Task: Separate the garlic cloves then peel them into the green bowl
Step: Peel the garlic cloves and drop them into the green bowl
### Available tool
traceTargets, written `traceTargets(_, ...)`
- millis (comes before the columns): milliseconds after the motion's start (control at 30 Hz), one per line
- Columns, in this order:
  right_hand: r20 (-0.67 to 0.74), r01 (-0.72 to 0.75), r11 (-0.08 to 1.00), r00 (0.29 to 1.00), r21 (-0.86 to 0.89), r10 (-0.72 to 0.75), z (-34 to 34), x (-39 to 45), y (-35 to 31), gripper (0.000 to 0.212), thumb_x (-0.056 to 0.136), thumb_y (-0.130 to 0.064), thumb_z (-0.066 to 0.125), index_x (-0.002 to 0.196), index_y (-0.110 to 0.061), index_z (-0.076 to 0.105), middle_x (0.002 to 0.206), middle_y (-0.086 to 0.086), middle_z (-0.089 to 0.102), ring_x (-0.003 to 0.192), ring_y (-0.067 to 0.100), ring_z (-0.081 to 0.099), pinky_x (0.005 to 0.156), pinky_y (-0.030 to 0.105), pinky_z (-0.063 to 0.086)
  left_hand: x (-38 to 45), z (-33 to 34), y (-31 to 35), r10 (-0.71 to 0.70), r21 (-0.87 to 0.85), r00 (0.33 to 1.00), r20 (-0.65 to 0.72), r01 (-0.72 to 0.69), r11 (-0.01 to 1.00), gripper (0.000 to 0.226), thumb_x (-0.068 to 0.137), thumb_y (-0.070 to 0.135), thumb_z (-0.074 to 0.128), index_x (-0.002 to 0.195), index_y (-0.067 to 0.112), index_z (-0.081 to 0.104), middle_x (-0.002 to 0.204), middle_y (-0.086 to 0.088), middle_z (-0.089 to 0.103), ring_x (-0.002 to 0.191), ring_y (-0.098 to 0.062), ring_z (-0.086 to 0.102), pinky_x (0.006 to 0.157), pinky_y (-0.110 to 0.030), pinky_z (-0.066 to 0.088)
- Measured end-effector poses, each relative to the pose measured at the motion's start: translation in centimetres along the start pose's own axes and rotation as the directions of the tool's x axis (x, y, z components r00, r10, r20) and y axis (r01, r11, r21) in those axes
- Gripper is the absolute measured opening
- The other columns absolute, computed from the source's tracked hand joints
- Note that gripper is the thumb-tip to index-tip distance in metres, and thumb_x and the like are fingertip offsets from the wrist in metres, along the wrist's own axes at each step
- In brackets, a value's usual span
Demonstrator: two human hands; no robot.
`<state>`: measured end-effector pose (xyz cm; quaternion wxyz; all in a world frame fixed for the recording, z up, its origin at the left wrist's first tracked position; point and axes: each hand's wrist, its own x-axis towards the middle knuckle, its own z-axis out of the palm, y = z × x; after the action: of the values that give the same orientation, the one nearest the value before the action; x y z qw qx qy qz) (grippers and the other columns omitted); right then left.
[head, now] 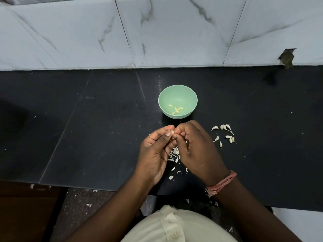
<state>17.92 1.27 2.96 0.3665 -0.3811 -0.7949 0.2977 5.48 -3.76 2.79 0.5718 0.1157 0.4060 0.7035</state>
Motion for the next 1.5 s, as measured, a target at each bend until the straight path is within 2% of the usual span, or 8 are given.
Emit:
traceTargets(300, -0.038, 0.039, 0.983, 0.998, -0.180, -0.046, 0.6, -0.2, 0.4, 0.010, 0.097, -0.018, 0.048, 0.097, -0.010, 0.054, 0.097, 0.004, 0.052, 0.088, 0.022, 0.052, 0.076, 0.042, 0.048, 0.3, 0.6, -0.5, 0.006, 0.022, 0.999, -0.031, -0.006, 1.000, 0.017, 0.086, 0.004, 0.065, 0.100, 0.000, 0.073, 0.091, -0.014, 0.074, 0.077, -0.013, 0.069, 0.070, -0.019, 0.058)
traceTargets(633, -0.047, 0.011, 0.954, 0.999, -0.301, -0.026, 1.6, 0.0, 1.3, 0.018, 0.096, -0.027, 0.043, 0.092, -0.011, 0.048, 0.091, 0.006, 0.047, 0.082, 0.024, 0.048, 0.070, 0.043, 0.047, 0.5, 1.3, -1.2, -0.066, -0.033, 0.992, -0.106, 0.063, 0.997, 0.014, 0.093, 0.005, 0.062, 0.104, 0.003, 0.069, 0.091, -0.013, 0.075, 0.084, -0.016, 0.071, 0.082, -0.024, 0.058)
traceTargets(867, -0.115, -0.108, 0.993, 0.988, -0.050, 0.101, 1.1, 0.2, 1.8, 0.013, 0.096, -0.024, 0.049, 0.097, -0.011, 0.051, 0.098, -0.002, 0.047, 0.088, 0.017, 0.050, 0.077, 0.031, 0.043, 2.5, 1.5, -1.0, -0.159, -0.152, 0.971, -0.178, 0.133, 0.979, 0.008, 0.095, 0.001, 0.061, 0.100, 0.001, 0.067, 0.082, -0.014, 0.070, 0.076, -0.015, 0.070, 0.077, -0.023, 0.061)
traceTargets(967, -0.118, -0.218, 0.976, 0.970, -0.026, 0.214, 1.0, 0.8, 2.9, 0.004, 0.096, -0.014, 0.054, 0.096, -0.011, 0.052, 0.097, -0.001, 0.050, 0.087, 0.013, 0.050, 0.077, 0.030, 0.043, 4.5, 1.8, -0.6, -0.158, -0.157, 0.960, -0.231, 0.124, 0.980, 0.008, 0.094, -0.001, 0.063, 0.101, -0.001, 0.067, 0.078, -0.012, 0.071, 0.077, -0.016, 0.070, 0.081, -0.025, 0.061)
traceTargets(1167, -0.096, -0.416, 0.909, 0.904, 0.031, 0.417, 1.4, 2.8, 5.0, 0.003, 0.096, -0.016, 0.057, 0.094, -0.014, 0.056, 0.096, -0.001, 0.055, 0.081, 0.011, 0.054, 0.067, 0.023, 0.034, 8.4, 3.4, -0.1, -0.139, -0.152, 0.939, -0.314, 0.094, 0.984, 0.009, 0.091, -0.008, 0.065, 0.098, -0.003, 0.067, 0.085, -0.014, 0.071, 0.071, -0.015, 0.071, 0.078, -0.025, 0.061)
traceTargets(1267, -0.097, -0.431, 0.900, 0.895, 0.067, 0.436, 1.6, 2.7, 5.3, 0.004, 0.095, -0.016, 0.059, 0.092, -0.015, 0.058, 0.093, -0.002, 0.057, 0.079, 0.009, 0.056, 0.068, 0.025, 0.040, 9.5, 4.1, -0.1, -0.101, -0.064, 0.914, -0.392, 0.083, 0.995, 0.011, 0.090, -0.012, 0.065, 0.093, -0.001, 0.066, 0.082, -0.012, 0.070, 0.066, -0.014, 0.071, 0.073, -0.021, 0.061)
traceTargets(1367, -0.088, -0.417, 0.905, 0.901, 0.090, 0.424, 1.7, 2.0, 5.5, 0.007, 0.094, -0.014, 0.061, 0.088, -0.017, 0.058, 0.090, -0.002, 0.058, 0.077, 0.003, 0.054, 0.067, 0.017, 0.040, 9.9, 4.3, -0.6, -0.074, 0.005, 0.877, -0.475, 0.086, 0.996, 0.014, 0.089, -0.014, 0.065, 0.093, 0.000, 0.065, 0.090, -0.013, 0.069, 0.076, -0.018, 0.070, 0.070, -0.019, 0.060)
traceTargets(1500, -0.061, -0.408, 0.893, 0.903, 0.192, 0.426, 1.5, 1.3, 6.3, 0.017, 0.094, -0.006, 0.059, 0.091, -0.022, 0.065, 0.091, -0.002, 0.067, 0.082, 0.009, 0.064, 0.076, 0.027, 0.053, 8.9, 4.3, -0.8, -0.016, 0.056, 0.842, -0.540, 0.055, 0.997, 0.016, 0.093, -0.015, 0.059, 0.100, -0.003, 0.067, 0.100, -0.017, 0.071, 0.089, -0.021, 0.071, 0.083, -0.026, 0.061)
